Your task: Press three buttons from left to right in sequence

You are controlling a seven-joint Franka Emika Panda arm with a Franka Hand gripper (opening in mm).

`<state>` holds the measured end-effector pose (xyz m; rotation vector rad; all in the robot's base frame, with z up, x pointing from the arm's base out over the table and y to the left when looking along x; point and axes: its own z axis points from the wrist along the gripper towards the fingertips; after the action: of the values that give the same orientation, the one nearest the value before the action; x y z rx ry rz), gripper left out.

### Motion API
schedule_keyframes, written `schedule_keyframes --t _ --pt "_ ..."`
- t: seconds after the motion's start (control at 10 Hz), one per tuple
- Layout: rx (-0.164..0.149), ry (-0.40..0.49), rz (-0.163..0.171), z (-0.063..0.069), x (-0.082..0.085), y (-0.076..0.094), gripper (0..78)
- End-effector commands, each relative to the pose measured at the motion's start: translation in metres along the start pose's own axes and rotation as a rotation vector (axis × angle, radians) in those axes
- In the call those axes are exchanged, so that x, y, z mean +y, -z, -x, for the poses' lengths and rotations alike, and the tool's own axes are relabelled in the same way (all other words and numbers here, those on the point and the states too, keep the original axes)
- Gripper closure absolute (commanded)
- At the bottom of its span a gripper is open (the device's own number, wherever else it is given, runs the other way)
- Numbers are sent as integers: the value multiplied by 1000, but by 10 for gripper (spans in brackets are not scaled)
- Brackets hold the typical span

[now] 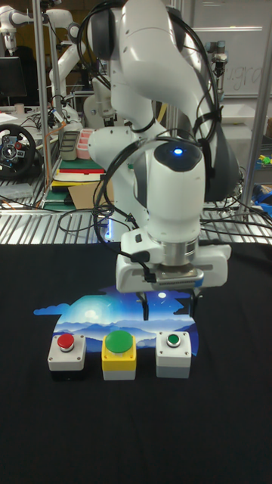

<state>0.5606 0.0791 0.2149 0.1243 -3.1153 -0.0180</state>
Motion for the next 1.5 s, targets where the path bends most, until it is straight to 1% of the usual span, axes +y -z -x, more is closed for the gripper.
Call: schedule_keyframes --t 0.1,0.2,0.3,0.5,0.6,0.7,0.8,0.9,1.0,1.2,1.4,1.5 --pt "25 58 -1 1 0 1 1" --pt "27 43 0 0 6 1 1" --pt "27 16 -1 0 17 2 1" --pt "26 -50 3 -5 49 4 1" --pt "23 -78 9 -8 63 1 1" --pt "18 -94 23 -11 74 -5 1" --pt "5 -110 46 -11 83 -13 1" --pt "-7 -122 48 -12 90 -18 1" --pt "-15 -140 49 -11 95 -24 1" --pt "-13 -173 49 -7 95 -23 1" --pt "-14 -186 43 -1 94 -20 1" --pt "-14 -193 32 7 92 -15 1"
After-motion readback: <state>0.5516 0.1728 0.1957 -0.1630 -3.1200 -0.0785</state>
